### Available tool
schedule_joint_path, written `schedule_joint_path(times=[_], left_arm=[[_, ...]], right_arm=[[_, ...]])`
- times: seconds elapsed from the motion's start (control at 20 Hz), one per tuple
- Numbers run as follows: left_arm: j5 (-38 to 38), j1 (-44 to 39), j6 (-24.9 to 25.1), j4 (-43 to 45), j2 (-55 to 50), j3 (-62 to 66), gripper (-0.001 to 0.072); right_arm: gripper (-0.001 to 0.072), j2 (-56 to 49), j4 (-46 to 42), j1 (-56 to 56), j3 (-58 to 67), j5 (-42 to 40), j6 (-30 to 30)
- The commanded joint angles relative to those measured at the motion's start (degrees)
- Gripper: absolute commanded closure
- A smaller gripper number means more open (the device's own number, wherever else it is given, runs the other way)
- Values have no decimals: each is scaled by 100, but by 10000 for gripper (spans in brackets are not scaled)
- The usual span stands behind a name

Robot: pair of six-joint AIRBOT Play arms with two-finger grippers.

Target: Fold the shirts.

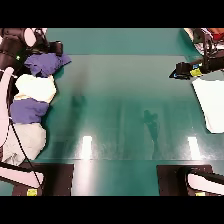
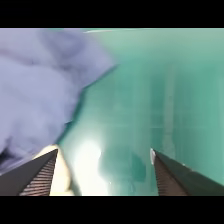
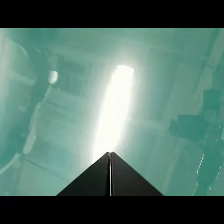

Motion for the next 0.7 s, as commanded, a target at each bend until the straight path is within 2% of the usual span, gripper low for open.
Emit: schedule_joint_path(times=[0.0, 0.25, 0.4, 0.6, 0.65], left_arm=[[-385, 638, -343, 98, -243, -15, -7], [-33, 1290, -317, 81, -970, -55, -7], [315, 1342, -109, 83, -1379, -52, -7], [597, 1355, -101, 87, -1646, -37, -5], [636, 1353, -103, 90, -1646, -37, 23]], right_arm=[[696, -4, 0, 4, 0, 68, 0], [696, -4, 2, 4, 0, 68, 2], [695, -4, 0, 20, -4, 57, 2], [696, -4, -17, 127, -13, 50, 0], [696, -4, -11, 125, -13, 50, 0]])
